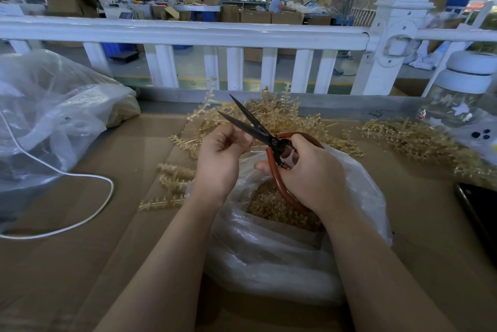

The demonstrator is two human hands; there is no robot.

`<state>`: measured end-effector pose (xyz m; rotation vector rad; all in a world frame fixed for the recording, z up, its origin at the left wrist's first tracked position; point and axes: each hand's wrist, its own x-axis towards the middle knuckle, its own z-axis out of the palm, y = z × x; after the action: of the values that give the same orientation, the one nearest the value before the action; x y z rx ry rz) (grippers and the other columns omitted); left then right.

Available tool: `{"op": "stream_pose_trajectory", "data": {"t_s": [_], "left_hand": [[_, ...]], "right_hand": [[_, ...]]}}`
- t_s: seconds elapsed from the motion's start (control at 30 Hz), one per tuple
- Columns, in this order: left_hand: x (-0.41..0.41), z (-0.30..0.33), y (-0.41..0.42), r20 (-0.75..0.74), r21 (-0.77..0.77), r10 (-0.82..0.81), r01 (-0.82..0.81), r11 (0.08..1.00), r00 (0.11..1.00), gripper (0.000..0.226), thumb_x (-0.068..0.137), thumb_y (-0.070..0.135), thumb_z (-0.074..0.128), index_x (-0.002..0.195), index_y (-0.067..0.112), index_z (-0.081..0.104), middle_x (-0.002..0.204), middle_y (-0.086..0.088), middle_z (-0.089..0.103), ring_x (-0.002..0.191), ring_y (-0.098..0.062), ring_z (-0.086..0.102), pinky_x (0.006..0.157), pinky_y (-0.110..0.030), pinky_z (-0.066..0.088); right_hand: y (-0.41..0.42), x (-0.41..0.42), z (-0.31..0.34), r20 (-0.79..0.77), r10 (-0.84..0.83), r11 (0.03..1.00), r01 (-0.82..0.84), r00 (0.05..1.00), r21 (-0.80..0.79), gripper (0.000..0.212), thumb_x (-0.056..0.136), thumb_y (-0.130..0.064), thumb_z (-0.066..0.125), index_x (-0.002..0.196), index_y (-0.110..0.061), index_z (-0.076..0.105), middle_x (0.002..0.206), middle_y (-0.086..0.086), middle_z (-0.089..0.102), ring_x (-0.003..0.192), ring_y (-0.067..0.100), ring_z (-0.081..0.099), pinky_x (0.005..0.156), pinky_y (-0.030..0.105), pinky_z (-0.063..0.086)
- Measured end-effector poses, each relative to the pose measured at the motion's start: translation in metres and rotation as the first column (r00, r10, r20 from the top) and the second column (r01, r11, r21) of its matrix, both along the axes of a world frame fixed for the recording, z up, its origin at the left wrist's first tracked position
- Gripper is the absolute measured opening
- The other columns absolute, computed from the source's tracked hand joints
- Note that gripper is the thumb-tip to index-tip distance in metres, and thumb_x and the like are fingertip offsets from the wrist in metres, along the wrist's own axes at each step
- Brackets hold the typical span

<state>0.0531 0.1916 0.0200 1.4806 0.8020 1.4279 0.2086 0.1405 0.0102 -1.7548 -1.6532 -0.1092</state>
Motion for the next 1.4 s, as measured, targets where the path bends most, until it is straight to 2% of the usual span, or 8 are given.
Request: {"op": "stream_pose_trajectory", "data": {"t_s": [0.1,0.37,0.5,0.67,0.87,1.03,1.27,1.4], "left_hand": [[-0.0004,-0.0024,0.0024,0.003,0.0,-0.012,0.012,1.0,1.0,0.017,0.093,-0.008,0.053,0.082,0.002,0.062,0.07,-0.003,0.054,0.07,-0.013,0.053,0.068,-0.018,0.047],[-0.0011,-0.0031,0.0029,0.019,0.019,-0.04,0.04,0.999,0.999,0.025,0.091,-0.005,0.052,0.08,0.013,0.065,0.068,0.006,0.059,0.069,-0.009,0.056,0.068,-0.021,0.047],[0.0,-0.0018,0.0016,0.019,0.003,-0.046,0.046,0.999,0.999,0.023,0.094,-0.005,0.051,0.083,0.01,0.065,0.072,-0.001,0.058,0.071,-0.013,0.053,0.07,-0.028,0.045],[0.0011,0.0007,-0.0012,0.024,-0.019,-0.054,0.054,0.998,0.998,0.028,0.095,-0.007,0.048,0.079,0.012,0.061,0.072,-0.003,0.057,0.071,-0.015,0.051,0.069,-0.027,0.043],[0.0008,0.0011,-0.0012,0.028,-0.02,-0.061,0.061,0.998,0.998,0.024,0.096,-0.006,0.048,0.082,0.009,0.061,0.073,-0.005,0.056,0.072,-0.016,0.052,0.071,-0.029,0.043],[0.0,-0.0002,0.0002,0.028,-0.014,-0.054,0.055,0.998,0.998,0.029,0.095,-0.007,0.049,0.082,0.015,0.064,0.072,-0.002,0.057,0.073,-0.017,0.052,0.071,-0.031,0.043],[-0.0013,-0.0031,0.0033,0.012,-0.014,-0.052,0.052,0.999,0.999,0.024,0.096,-0.004,0.05,0.08,0.011,0.061,0.072,-0.003,0.056,0.075,-0.022,0.05,0.075,-0.037,0.04],[-0.0018,-0.0031,0.0042,0.026,-0.007,-0.073,0.074,0.997,0.997,0.019,0.096,-0.005,0.049,0.082,0.005,0.055,0.066,0.004,0.056,0.071,-0.017,0.049,0.072,-0.03,0.041]], "right_hand": [[-0.0001,0.0007,0.0,0.002,0.005,1.0,-0.005,1.0,0.005,0.066,0.069,-0.09,0.05,0.099,-0.032,0.061,0.081,-0.02,0.06,0.071,-0.001,0.051,0.056,0.011,0.035],[0.0,0.0016,0.0006,0.066,-0.03,1.0,0.029,0.997,0.005,0.063,0.069,-0.09,0.052,0.092,-0.032,0.062,0.078,-0.019,0.062,0.068,0.001,0.053,0.054,0.012,0.036],[0.0011,0.0019,0.0006,0.07,-0.039,0.999,0.039,0.997,0.004,0.062,0.068,-0.09,0.053,0.087,-0.032,0.061,0.071,-0.018,0.061,0.066,0.001,0.055,0.054,0.019,0.044],[0.0011,0.003,0.0006,0.064,-0.034,0.999,0.034,0.997,0.001,0.063,0.068,-0.09,0.053,0.09,-0.032,0.064,0.073,-0.018,0.064,0.066,0.001,0.055,0.054,0.015,0.039],[-0.0005,0.0033,-0.0005,0.063,-0.022,0.999,0.021,0.998,0.027,0.066,0.068,-0.091,0.047,0.089,-0.031,0.064,0.076,-0.018,0.066,0.068,0.002,0.058,0.056,0.019,0.047],[-0.0009,0.0037,0.0002,0.096,-0.032,0.999,0.029,0.995,0.025,0.067,0.068,-0.092,0.044,0.09,-0.031,0.062,0.077,-0.017,0.065,0.067,0.002,0.056,0.055,0.015,0.041],[0.0011,0.0032,0.0008,0.091,-0.051,0.998,0.054,0.994,-0.024,0.057,0.074,-0.086,0.057,0.089,-0.031,0.063,0.078,-0.015,0.067,0.07,0.005,0.06,0.061,0.026,0.053],[0.0009,0.0029,0.0011,0.074,-0.053,0.998,0.054,0.996,-0.015,0.061,0.072,-0.087,0.054,0.088,-0.029,0.065,0.077,-0.016,0.068,0.068,0.004,0.061,0.061,0.026,0.054]]}}
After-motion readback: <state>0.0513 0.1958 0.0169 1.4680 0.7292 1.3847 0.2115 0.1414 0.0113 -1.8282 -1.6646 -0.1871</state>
